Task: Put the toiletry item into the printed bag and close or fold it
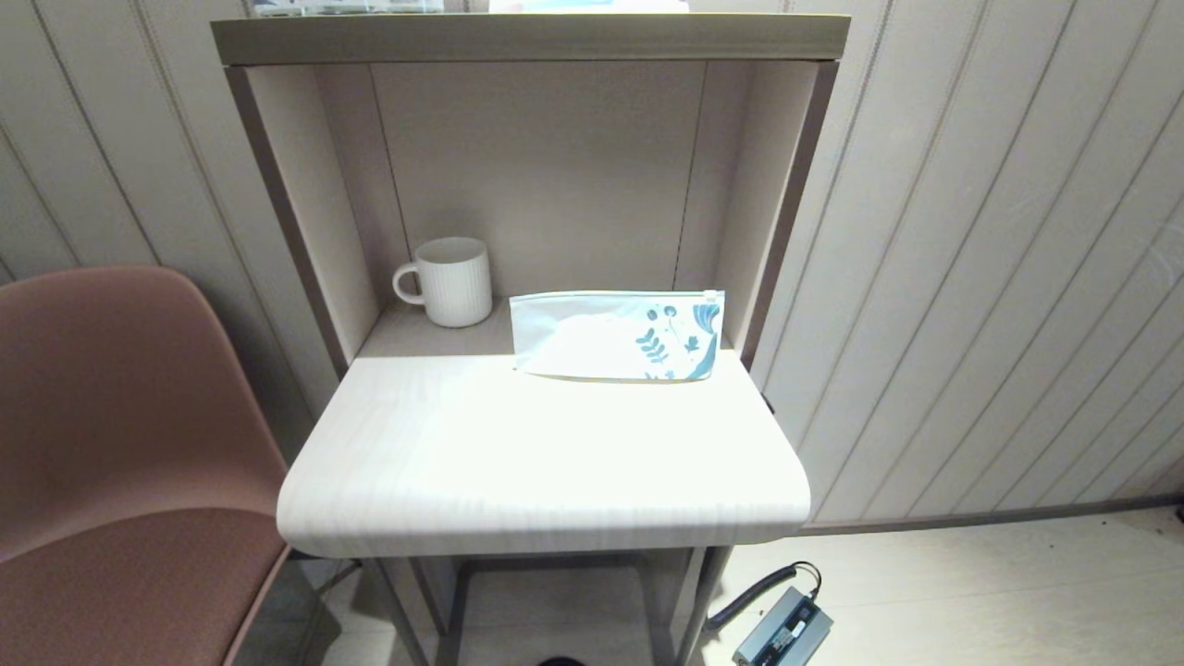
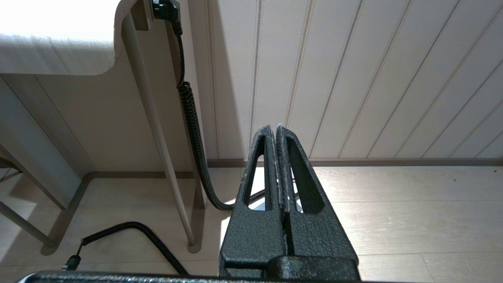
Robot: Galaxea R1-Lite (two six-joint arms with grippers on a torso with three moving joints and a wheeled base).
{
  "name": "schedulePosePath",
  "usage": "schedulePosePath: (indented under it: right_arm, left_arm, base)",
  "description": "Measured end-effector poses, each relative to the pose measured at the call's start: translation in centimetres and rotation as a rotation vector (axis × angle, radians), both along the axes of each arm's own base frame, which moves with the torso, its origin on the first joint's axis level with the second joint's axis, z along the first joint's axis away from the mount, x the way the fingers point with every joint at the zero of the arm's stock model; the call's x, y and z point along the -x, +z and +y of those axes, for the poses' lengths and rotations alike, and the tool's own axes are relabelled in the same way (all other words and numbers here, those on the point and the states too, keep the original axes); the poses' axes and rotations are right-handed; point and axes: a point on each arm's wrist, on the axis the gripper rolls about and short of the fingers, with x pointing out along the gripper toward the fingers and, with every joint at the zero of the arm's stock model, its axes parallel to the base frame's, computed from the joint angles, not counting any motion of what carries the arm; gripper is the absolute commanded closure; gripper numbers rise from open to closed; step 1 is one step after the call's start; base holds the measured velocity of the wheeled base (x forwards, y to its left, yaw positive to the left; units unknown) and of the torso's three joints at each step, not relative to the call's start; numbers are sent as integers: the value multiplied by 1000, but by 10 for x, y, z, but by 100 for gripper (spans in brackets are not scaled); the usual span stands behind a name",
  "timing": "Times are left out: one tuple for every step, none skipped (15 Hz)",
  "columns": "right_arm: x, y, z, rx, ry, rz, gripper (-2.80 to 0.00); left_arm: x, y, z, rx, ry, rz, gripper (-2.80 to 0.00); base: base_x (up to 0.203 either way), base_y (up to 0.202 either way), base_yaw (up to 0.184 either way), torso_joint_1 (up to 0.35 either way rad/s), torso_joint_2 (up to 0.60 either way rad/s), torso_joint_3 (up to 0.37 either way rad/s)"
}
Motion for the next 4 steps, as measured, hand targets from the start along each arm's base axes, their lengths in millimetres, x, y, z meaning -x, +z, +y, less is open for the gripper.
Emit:
schedulePosePath:
  right_arm:
    - [0, 0, 0, 0, 0, 0, 0]
    - [0, 0, 0, -1, 0, 0, 0]
    - [0, 0, 0, -3, 0, 0, 0]
    - [0, 0, 0, -3, 0, 0, 0]
  left_arm:
    - [0, 0, 0, 0, 0, 0, 0]
    - [0, 0, 0, 0, -1, 0, 0]
    - [0, 0, 0, 0, 0, 0, 0]
    - [0, 0, 0, 0, -1, 0, 0]
  base:
    - [0, 0, 0, 0, 0, 0]
    - [0, 0, 0, 0, 0, 0]
    - [0, 0, 0, 0, 0, 0]
    - [0, 0, 0, 0, 0, 0]
